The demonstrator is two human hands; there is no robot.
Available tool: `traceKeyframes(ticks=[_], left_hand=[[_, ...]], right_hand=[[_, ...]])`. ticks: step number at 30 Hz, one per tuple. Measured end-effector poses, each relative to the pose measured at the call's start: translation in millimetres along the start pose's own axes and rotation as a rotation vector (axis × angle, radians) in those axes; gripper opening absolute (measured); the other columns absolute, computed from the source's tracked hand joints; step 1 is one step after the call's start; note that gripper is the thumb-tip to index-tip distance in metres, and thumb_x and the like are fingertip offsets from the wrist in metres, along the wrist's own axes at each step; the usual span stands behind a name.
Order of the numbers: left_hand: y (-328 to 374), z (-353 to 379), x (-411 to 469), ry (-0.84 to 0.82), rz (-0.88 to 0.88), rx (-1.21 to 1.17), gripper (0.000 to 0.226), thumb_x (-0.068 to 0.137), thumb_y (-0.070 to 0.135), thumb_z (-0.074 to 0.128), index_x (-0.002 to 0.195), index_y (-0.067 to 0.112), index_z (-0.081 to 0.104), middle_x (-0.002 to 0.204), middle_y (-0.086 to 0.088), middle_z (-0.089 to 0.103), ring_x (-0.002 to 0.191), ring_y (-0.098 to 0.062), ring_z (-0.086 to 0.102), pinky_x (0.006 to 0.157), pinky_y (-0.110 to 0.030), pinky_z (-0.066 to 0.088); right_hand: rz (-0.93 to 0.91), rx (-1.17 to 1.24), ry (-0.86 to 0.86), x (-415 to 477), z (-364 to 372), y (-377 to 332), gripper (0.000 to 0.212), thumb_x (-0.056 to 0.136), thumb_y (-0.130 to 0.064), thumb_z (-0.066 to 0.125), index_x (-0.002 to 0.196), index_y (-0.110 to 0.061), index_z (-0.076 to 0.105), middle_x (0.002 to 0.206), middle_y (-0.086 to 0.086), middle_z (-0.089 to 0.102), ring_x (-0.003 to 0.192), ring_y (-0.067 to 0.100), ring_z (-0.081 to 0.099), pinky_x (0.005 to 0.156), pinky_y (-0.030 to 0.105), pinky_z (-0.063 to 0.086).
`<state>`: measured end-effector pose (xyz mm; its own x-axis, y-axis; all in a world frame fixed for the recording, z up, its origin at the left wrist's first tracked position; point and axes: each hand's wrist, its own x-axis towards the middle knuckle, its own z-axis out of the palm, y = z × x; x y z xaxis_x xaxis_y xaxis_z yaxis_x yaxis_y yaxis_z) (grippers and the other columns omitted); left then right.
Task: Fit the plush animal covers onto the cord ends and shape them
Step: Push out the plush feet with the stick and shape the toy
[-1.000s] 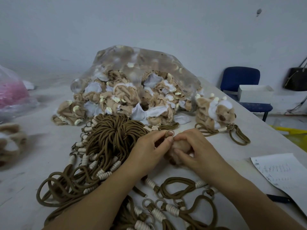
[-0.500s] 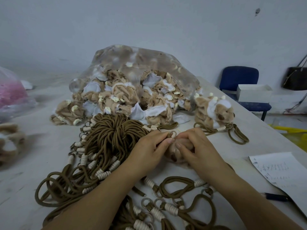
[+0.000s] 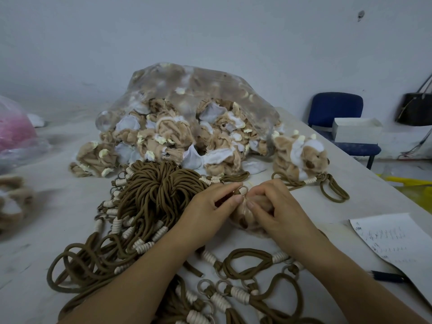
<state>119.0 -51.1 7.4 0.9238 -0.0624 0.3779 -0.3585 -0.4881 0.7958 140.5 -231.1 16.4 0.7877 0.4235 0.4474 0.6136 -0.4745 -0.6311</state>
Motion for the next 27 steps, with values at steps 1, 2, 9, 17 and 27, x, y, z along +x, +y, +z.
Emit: traceKeyframes(ticks=[1,2,9,17,27], left_hand=[[-0.5,0.1,0.3,0.005,-0.010,-0.027,0.028,0.095,0.029,0.061,0.121,0.038,0.064,0.114,0.025,0.062,0.109,0.014,0.053,0.089,-0.004,0.039],[-0.8,0.0,0.6,0.013,-0.020,-0.046,0.026,0.094,0.029,0.062,0.115,0.044,0.064,0.110,0.026,0.063,0.107,0.013,0.054,0.088,-0.005,0.040],[4.8,-0.7,-1.8,0.036,0.011,-0.099,0.044,0.092,0.022,0.065,0.088,0.066,0.062,0.101,0.037,0.065,0.097,0.014,0.059,0.078,-0.003,0.043],[3.9,-0.4,-1.4,0.064,0.047,-0.068,0.037,0.092,0.018,0.065,0.098,0.054,0.061,0.096,0.043,0.062,0.099,0.017,0.057,0.081,-0.001,0.040],[-1.3,-1.3,0.4,0.062,0.048,-0.074,0.027,0.093,0.022,0.064,0.110,0.043,0.066,0.097,0.045,0.060,0.103,0.018,0.055,0.086,-0.001,0.039]], right_hand=[[-0.002,0.005,0.001,-0.1,-0.3,-0.1,0.019,0.092,-0.021,0.059,0.094,-0.039,0.053,0.101,-0.012,0.045,0.094,-0.005,0.048,0.075,0.004,0.036],[-0.004,0.008,0.004,0.0,-0.6,-0.2,0.021,0.091,-0.021,0.059,0.093,-0.041,0.053,0.101,-0.013,0.045,0.094,-0.005,0.049,0.076,0.004,0.036],[0.002,0.008,0.011,-0.6,-1.5,-0.4,0.014,0.092,-0.021,0.060,0.096,-0.033,0.056,0.102,-0.012,0.046,0.095,-0.007,0.048,0.076,0.002,0.035],[-0.020,0.027,-0.004,-0.8,-2.1,-1.1,0.015,0.091,-0.019,0.060,0.095,-0.033,0.057,0.102,-0.011,0.048,0.097,-0.002,0.050,0.079,0.006,0.037],[-0.054,0.100,-0.019,-1.9,-6.2,-1.1,0.016,0.090,-0.017,0.062,0.096,-0.031,0.059,0.104,-0.009,0.051,0.099,0.002,0.052,0.079,0.007,0.038]])
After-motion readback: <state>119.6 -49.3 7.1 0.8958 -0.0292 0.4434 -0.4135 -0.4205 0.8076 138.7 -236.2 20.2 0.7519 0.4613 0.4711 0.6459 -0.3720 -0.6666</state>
